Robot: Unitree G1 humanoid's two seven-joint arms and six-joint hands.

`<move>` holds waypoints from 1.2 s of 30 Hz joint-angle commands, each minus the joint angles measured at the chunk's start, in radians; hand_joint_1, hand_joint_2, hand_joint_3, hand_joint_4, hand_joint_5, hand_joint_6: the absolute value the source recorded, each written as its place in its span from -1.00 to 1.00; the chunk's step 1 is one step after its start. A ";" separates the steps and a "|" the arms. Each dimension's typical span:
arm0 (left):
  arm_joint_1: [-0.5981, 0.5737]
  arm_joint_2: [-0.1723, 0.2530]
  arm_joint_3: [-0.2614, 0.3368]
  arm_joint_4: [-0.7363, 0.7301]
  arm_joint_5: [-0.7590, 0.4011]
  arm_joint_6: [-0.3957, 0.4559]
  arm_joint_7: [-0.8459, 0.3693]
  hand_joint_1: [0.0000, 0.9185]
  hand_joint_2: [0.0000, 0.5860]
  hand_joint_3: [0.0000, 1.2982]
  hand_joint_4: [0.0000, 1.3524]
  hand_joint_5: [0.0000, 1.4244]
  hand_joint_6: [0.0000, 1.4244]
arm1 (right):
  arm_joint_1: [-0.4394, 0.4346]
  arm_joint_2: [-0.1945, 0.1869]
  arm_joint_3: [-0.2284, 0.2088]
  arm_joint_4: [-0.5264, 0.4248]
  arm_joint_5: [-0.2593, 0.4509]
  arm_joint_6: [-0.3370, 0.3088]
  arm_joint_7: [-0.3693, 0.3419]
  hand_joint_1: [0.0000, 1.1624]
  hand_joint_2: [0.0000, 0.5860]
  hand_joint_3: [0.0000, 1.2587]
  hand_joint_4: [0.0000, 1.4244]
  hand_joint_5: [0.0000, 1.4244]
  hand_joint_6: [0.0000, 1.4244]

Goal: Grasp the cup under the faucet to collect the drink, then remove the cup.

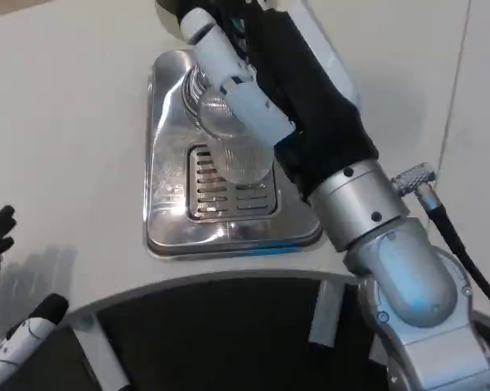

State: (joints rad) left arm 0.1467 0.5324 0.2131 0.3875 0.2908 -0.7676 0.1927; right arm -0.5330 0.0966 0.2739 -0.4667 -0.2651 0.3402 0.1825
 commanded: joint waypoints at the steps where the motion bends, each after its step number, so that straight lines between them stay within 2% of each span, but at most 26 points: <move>1: 0.000 0.021 -0.021 0.007 0.013 0.026 -0.049 -1.00 -0.73 -1.00 -1.00 -1.00 -1.00 | -0.001 -0.005 0.017 0.007 0.011 0.028 0.008 -0.75 1.00 -1.00 -1.00 -1.00 -1.00; 8: -0.017 0.017 -0.042 0.000 0.030 0.039 -0.065 -1.00 -0.73 -1.00 -1.00 -1.00 -1.00 | -0.038 -0.037 0.035 0.019 0.006 0.063 0.043 -0.75 1.00 -1.00 -1.00 -1.00 -1.00; 15: -0.035 0.035 -0.068 -0.008 0.084 0.055 -0.073 -1.00 -0.73 -1.00 -1.00 -1.00 -1.00 | -0.095 -0.063 0.079 0.003 -0.027 0.171 0.075 -0.75 1.00 -1.00 -1.00 -1.00 -1.00; 19: -0.043 0.023 -0.069 -0.008 0.094 0.058 -0.053 -1.00 -0.73 -1.00 -1.00 -1.00 -1.00 | -0.155 -0.099 0.141 -0.026 -0.108 0.234 0.099 -0.77 0.99 -1.00 -1.00 -1.00 -1.00; 21: -0.044 0.018 -0.070 -0.010 0.102 0.054 -0.037 -1.00 -0.74 -1.00 -1.00 -1.00 -1.00 | -0.172 -0.111 0.165 -0.037 -0.142 0.258 0.106 -0.84 1.00 -1.00 -1.00 -1.00 -1.00; 27: -0.051 0.007 -0.080 -0.006 0.124 0.048 -0.004 -1.00 -0.74 -1.00 -1.00 -1.00 -1.00 | -0.213 -0.155 0.280 -0.066 -0.293 0.314 0.166 -0.92 1.00 -1.00 -1.00 -1.00 -1.00; 33: -0.075 -0.003 -0.097 -0.001 0.135 0.042 0.015 -1.00 -0.74 -1.00 -1.00 -1.00 -1.00 | -0.222 -0.154 0.351 -0.090 -0.440 0.353 0.209 -0.94 1.00 -1.00 -1.00 -1.00 -1.00; 36: -0.089 0.003 -0.114 -0.014 0.163 0.057 0.021 -0.98 -0.66 -1.00 -1.00 -1.00 -1.00 | -0.212 -0.143 0.376 -0.110 -0.531 0.375 0.224 -0.94 1.00 -1.00 -1.00 -1.00 -1.00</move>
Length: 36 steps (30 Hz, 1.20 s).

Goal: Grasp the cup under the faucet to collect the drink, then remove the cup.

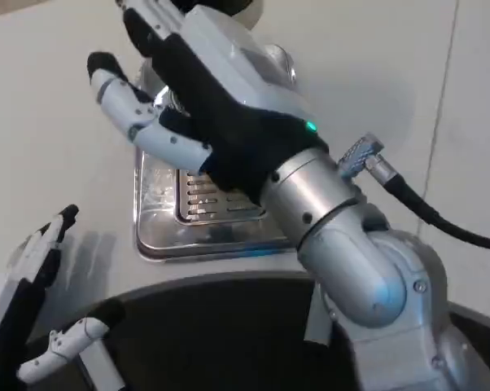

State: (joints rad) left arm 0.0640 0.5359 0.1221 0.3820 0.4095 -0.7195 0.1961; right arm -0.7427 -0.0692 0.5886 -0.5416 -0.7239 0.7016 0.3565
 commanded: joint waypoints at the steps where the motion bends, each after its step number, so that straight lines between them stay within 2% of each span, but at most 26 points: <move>1: -0.014 0.001 -0.029 -0.009 0.055 0.011 0.019 -0.98 -0.65 -1.00 -1.00 -1.00 -1.00 | -0.001 0.025 0.071 -0.040 -0.103 0.021 0.059 -0.94 1.00 -1.00 -1.00 -1.00 -1.00; 5: -0.044 0.003 -0.051 0.001 0.062 0.009 0.010 -0.91 -0.72 -1.00 -1.00 -1.00 -1.00 | 0.008 0.047 0.082 -0.033 -0.168 0.035 0.114 -0.94 1.00 -1.00 -1.00 -1.00 -1.00; 10: -0.083 -0.008 -0.080 0.031 0.046 -0.019 0.014 -0.89 -0.73 -1.00 -1.00 -1.00 -1.00 | 0.021 0.072 0.097 -0.018 -0.239 0.021 0.156 -0.94 1.00 -1.00 -1.00 -1.00 -1.00; 19: -0.158 -0.038 -0.118 0.080 -0.005 -0.085 -0.006 -0.87 -0.80 -1.00 -1.00 -1.00 -1.00 | 0.056 0.106 0.087 -0.005 -0.348 -0.018 0.174 -0.93 1.00 -1.00 -1.00 -1.00 -1.00; 27: -0.220 -0.062 -0.121 0.111 -0.010 -0.067 -0.001 -0.77 -0.84 -1.00 -1.00 -1.00 -1.00 | 0.129 0.119 0.056 -0.015 -0.367 -0.095 0.130 -0.86 1.00 -1.00 -1.00 -1.00 -1.00; 35: -0.291 -0.091 -0.123 0.127 -0.023 -0.032 -0.008 -0.72 -0.84 -1.00 -1.00 -1.00 -1.00 | 0.185 0.129 0.030 -0.021 -0.381 -0.151 0.130 -0.84 1.00 -1.00 -1.00 -1.00 -1.00; 36: -0.297 -0.093 -0.126 0.130 -0.020 -0.030 -0.007 -0.70 -0.84 -1.00 -1.00 -1.00 -1.00 | 0.189 0.133 0.025 -0.021 -0.383 -0.158 0.128 -0.79 1.00 -1.00 -1.00 -1.00 -1.00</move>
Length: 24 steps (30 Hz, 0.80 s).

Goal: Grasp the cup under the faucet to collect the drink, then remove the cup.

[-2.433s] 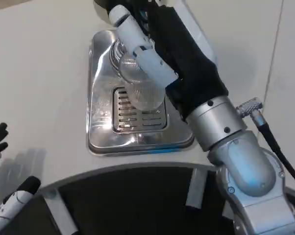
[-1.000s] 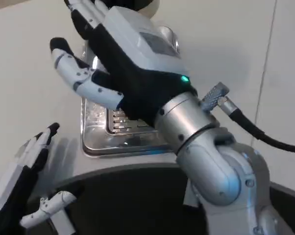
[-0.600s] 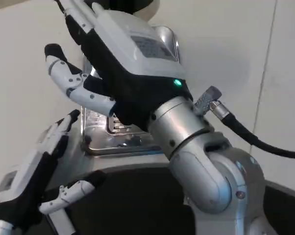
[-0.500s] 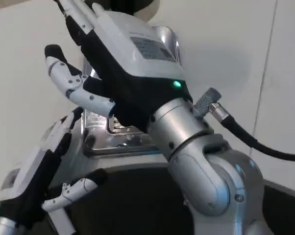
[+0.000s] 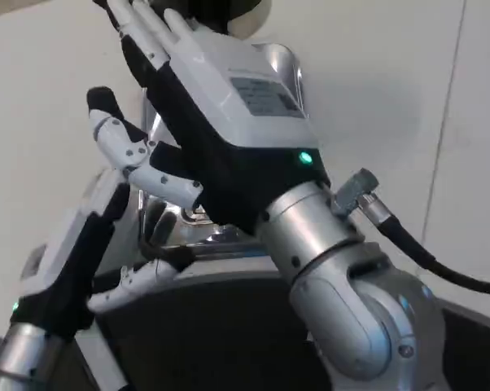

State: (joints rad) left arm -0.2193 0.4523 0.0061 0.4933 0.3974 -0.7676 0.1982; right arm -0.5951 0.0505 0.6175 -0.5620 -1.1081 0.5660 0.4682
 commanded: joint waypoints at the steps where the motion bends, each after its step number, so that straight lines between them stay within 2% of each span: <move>1: -0.023 -0.012 -0.014 0.019 -0.003 0.021 -0.008 -0.69 -0.83 -1.00 -1.00 -1.00 -1.00 | 0.045 0.016 -0.007 0.000 -0.001 -0.028 0.015 -0.78 1.00 -1.00 -1.00 -1.00 -1.00; 16: -0.102 -0.042 -0.043 0.036 0.016 0.082 0.003 -0.68 -0.82 -1.00 -1.00 -1.00 -1.00 | 0.048 0.063 -0.038 -0.007 -0.050 -0.051 0.040 -0.74 1.00 -1.00 -1.00 -1.00 -1.00; 24: -0.133 -0.048 -0.057 0.052 0.023 0.090 0.014 -0.67 -0.81 -1.00 -1.00 -1.00 -1.00 | 0.077 0.061 -0.054 -0.034 -0.054 -0.060 0.022 -0.71 1.00 -1.00 -1.00 -1.00 -1.00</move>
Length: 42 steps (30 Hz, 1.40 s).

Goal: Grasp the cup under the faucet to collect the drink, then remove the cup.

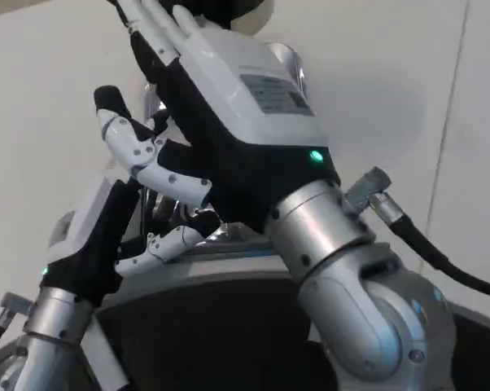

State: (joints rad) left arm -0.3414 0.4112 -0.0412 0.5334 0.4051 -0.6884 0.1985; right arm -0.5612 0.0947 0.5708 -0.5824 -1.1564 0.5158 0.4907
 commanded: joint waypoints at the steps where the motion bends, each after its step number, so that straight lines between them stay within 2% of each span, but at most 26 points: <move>1: -0.013 -0.008 -0.012 0.013 0.016 0.011 0.015 -0.67 -0.81 -1.00 -1.00 -1.00 -1.00 | 0.050 0.017 -0.011 -0.017 -0.004 -0.013 -0.007 -0.71 1.00 -1.00 -1.00 -1.00 -1.00; 6: -0.020 -0.012 -0.021 0.014 0.021 0.016 0.021 -0.65 -0.81 -1.00 -1.00 -1.00 -1.00 | 0.082 0.016 -0.036 -0.035 0.014 -0.039 -0.041 -0.69 1.00 -1.00 -1.00 -1.00 -1.00; 7: -0.022 -0.013 -0.022 0.014 0.021 0.017 0.022 -0.65 -0.81 -1.00 -1.00 -1.00 -1.00 | 0.091 0.016 -0.041 -0.041 0.018 -0.048 -0.054 -0.64 1.00 -1.00 -1.00 -1.00 -1.00; 9: -0.024 -0.013 -0.024 0.015 0.022 0.018 0.024 -0.65 -0.81 -1.00 -1.00 -1.00 -1.00 | 0.117 0.015 -0.053 -0.058 0.025 -0.073 -0.092 -0.52 1.00 -1.00 -1.00 -1.00 -1.00; 13: -0.030 -0.015 -0.026 0.017 0.030 0.021 0.025 -0.61 -0.79 -1.00 -1.00 -1.00 -1.00 | 0.181 0.002 -0.079 -0.107 0.032 -0.128 -0.180 -0.42 1.00 -1.00 -1.00 -1.00 -1.00; 18: -0.033 -0.021 -0.033 0.022 0.042 0.020 0.023 -0.60 -0.78 -1.00 -1.00 -1.00 -1.00 | 0.234 -0.015 -0.106 -0.178 0.010 -0.159 -0.193 -0.34 1.00 -1.00 -1.00 -1.00 -1.00; 22: -0.023 -0.023 -0.041 0.023 0.054 0.017 0.028 -0.60 -0.78 -1.00 -1.00 -1.00 -1.00 | 0.268 -0.059 -0.164 -0.231 0.004 -0.198 -0.191 -0.33 1.00 -1.00 -1.00 -1.00 -1.00; 26: -0.032 -0.028 -0.040 0.029 0.052 0.024 0.042 -0.60 -0.79 -1.00 -1.00 -1.00 -1.00 | 0.331 -0.082 -0.210 -0.294 -0.012 -0.239 -0.194 -0.28 1.00 -1.00 -1.00 -1.00 -1.00; 31: -0.055 -0.024 -0.039 0.043 0.054 0.029 0.059 -0.60 -0.79 -1.00 -1.00 -1.00 -1.00 | 0.473 -0.133 -0.275 -0.376 -0.052 -0.307 -0.197 -0.21 1.00 -1.00 -1.00 -1.00 -1.00; 36: -0.077 -0.008 -0.048 0.061 0.056 0.039 0.046 -0.54 -0.80 -1.00 -1.00 -1.00 -1.00 | 0.608 -0.177 -0.369 -0.390 -0.051 -0.348 -0.195 -0.19 1.00 -1.00 -1.00 -1.00 -1.00; 40: -0.096 -0.008 -0.047 0.088 0.058 0.043 0.068 -0.48 -0.82 -1.00 -1.00 -1.00 -1.00 | 0.679 -0.193 -0.416 -0.374 -0.025 -0.372 -0.209 -0.19 1.00 -1.00 -1.00 -1.00 -1.00; 42: -0.108 -0.011 -0.047 0.107 0.061 0.044 0.085 -0.47 -0.82 -1.00 -1.00 -1.00 -1.00 | 0.723 -0.207 -0.442 -0.358 -0.022 -0.393 -0.240 -0.18 0.99 -1.00 -1.00 -1.00 -1.00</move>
State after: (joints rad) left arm -0.4382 0.3918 -0.0883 0.6100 0.4468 -0.6552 0.2544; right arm 0.1107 -0.0976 0.1560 -0.9516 -1.1880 0.1600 0.2936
